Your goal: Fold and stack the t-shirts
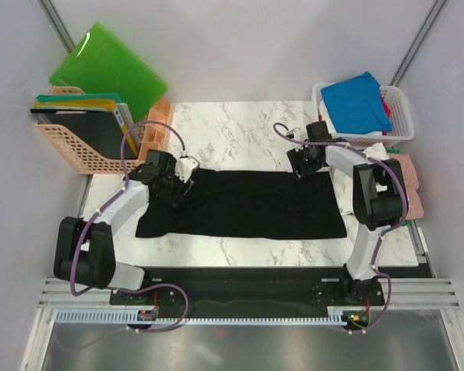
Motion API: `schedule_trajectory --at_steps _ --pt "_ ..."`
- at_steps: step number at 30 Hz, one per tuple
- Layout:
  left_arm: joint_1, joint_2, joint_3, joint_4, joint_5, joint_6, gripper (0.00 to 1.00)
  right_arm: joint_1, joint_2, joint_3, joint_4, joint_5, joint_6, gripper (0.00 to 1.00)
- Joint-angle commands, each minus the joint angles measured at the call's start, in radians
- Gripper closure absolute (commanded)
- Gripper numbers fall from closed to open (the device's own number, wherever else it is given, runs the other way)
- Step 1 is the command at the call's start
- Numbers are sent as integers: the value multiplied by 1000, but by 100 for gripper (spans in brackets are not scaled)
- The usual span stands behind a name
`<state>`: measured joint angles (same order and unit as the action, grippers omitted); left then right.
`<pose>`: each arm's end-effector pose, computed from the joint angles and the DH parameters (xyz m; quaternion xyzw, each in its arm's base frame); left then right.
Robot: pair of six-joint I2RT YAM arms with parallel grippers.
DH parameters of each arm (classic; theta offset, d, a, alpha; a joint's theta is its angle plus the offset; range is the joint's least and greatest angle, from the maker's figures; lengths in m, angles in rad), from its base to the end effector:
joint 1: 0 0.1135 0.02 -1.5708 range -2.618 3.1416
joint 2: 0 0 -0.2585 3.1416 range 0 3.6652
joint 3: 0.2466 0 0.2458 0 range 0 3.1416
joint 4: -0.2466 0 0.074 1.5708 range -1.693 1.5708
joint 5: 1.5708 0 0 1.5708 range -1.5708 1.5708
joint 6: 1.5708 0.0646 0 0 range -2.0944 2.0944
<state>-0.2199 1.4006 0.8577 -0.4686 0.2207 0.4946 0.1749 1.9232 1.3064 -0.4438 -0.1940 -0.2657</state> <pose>0.2741 -0.0758 0.1803 0.3626 0.8844 -0.0673 0.2862 0.3971 0.0828 0.1473 -0.2343 0.9345 0.0822 0.2552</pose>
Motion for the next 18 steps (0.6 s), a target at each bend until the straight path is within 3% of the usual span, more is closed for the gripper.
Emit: schedule_trajectory --at_steps 1,10,18 --pt "4 12 35 31 19 35 44 2 19 30 10 -24 17 46" --pt "4 18 29 41 20 39 44 1 -64 -6 27 -16 16 47" --pt "4 24 20 56 11 38 44 1 -85 -22 17 -25 23 56"
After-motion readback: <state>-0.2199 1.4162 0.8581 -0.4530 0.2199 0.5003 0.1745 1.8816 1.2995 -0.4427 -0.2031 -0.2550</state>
